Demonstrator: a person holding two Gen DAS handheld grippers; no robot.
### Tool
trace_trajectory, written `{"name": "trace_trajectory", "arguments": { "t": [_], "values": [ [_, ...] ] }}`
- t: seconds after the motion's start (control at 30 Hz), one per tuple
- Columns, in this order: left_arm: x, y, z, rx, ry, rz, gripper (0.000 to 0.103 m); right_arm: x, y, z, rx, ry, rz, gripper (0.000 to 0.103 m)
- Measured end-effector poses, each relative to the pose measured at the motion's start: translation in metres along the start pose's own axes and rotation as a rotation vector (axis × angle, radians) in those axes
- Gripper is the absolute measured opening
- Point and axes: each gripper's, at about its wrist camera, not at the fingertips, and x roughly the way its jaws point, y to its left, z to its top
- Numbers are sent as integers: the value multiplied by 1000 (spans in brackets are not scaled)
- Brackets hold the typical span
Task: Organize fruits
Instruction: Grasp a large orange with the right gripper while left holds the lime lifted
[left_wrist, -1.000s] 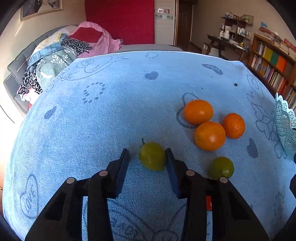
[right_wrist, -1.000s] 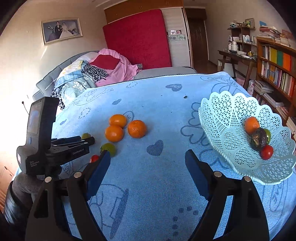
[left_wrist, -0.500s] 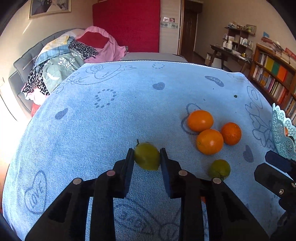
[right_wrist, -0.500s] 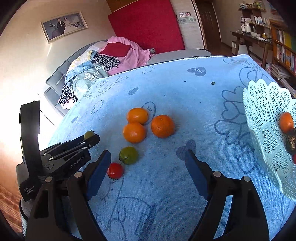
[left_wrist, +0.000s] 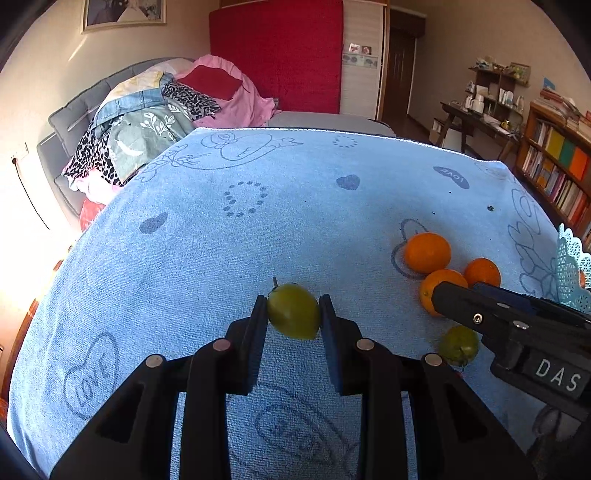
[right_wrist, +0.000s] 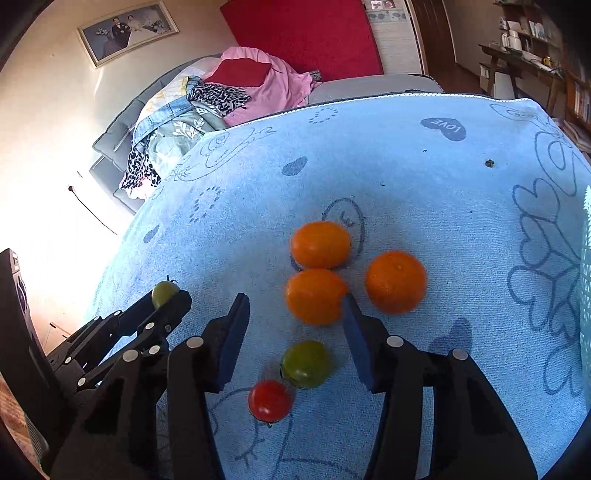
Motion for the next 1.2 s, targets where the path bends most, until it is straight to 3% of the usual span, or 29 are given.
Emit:
{"name": "trace_trajectory", "arguments": {
  "t": [0.47, 0.7, 1.2],
  "values": [
    [0, 0, -1, -9, 16, -5, 29, 24, 7, 4, -69, -3, -123, 51],
    [0, 0, -2, -10, 17, -12, 29, 29, 10, -1, -96, 4, -151, 44],
    [-10, -2, -1, -9, -13, -72, 29, -24, 11, -7, -54, -100, -96, 44]
  ]
}}
